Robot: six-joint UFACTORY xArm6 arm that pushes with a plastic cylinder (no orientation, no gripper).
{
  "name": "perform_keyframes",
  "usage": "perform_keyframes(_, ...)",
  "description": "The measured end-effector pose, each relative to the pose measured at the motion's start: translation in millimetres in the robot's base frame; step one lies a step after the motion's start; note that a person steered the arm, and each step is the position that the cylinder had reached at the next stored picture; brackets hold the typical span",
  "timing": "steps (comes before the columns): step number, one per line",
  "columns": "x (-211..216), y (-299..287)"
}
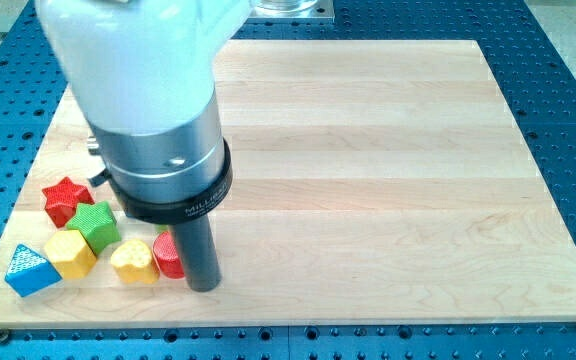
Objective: Move the green circle far away from the group of blocks
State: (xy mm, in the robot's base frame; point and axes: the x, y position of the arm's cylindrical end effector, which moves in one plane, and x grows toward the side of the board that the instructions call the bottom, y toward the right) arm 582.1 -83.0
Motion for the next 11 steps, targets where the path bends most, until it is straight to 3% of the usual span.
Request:
perform_keyframes(2,36,-5)
perform_keyframes(3,27,-39)
perform_keyframes(7,-137,-35)
perform_keyframes(8,-178,38)
perform_keyframes(10,-195,142)
perform_keyframes(11,-250,113)
